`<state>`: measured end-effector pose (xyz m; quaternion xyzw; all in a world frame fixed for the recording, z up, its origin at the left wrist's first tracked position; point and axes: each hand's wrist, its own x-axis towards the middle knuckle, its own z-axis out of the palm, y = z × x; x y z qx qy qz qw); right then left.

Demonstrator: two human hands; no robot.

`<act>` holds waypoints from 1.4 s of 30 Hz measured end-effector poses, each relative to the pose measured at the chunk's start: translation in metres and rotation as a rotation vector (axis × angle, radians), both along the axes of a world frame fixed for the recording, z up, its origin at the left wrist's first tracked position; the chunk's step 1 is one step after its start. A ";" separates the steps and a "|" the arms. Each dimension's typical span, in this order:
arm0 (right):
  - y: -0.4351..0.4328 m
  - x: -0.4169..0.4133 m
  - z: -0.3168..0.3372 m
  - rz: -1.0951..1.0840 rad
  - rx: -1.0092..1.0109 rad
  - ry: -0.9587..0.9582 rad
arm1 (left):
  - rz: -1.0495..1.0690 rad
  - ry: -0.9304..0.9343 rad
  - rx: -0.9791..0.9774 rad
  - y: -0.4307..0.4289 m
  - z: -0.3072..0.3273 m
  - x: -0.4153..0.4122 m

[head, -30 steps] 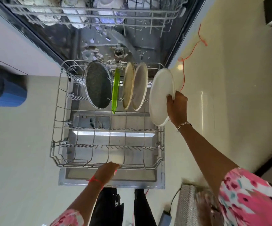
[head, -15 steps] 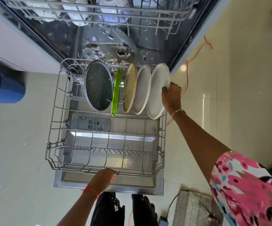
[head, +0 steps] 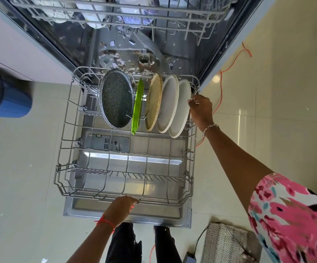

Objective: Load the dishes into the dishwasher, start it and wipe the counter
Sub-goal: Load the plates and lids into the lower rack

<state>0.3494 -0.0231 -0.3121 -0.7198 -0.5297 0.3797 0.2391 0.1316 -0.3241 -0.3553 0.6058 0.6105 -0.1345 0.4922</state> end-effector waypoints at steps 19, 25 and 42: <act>-0.065 0.019 0.047 0.474 -0.404 -0.290 | -0.233 0.171 0.104 0.022 0.042 0.002; -0.124 -0.011 0.122 0.700 -0.483 -0.372 | -0.119 0.134 0.122 0.045 0.127 -0.010; -0.236 -0.246 0.312 1.060 -0.119 -0.490 | 0.294 0.154 0.359 -0.007 0.335 -0.194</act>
